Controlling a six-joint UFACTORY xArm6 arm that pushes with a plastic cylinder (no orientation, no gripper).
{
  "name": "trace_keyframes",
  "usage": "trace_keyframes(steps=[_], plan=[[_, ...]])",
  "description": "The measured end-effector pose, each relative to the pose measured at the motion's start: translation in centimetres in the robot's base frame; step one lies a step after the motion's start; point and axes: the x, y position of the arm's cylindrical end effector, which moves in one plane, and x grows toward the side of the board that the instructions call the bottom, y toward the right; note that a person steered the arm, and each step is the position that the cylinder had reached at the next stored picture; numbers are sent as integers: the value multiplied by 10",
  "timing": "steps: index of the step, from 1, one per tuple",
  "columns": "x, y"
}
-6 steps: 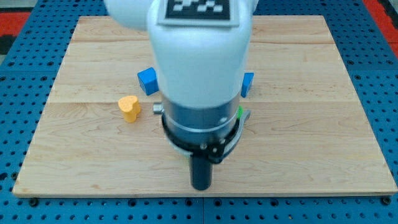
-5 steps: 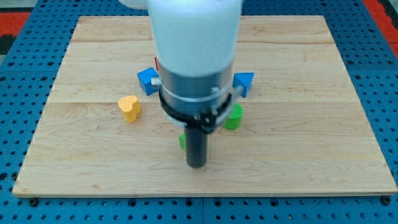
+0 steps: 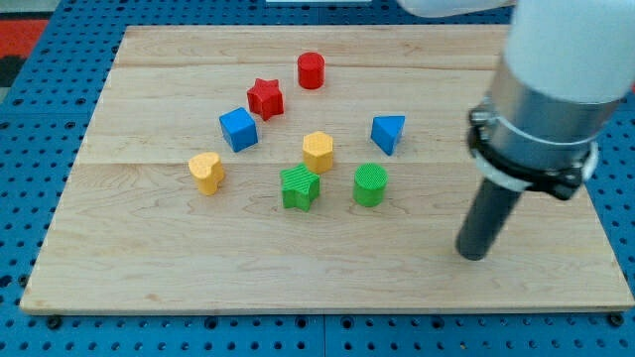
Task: Point your arm at red circle
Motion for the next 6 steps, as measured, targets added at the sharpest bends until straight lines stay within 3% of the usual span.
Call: trace_keyframes(steps=[4, 5, 6], plan=[[0, 177], [-11, 178], [-56, 171]])
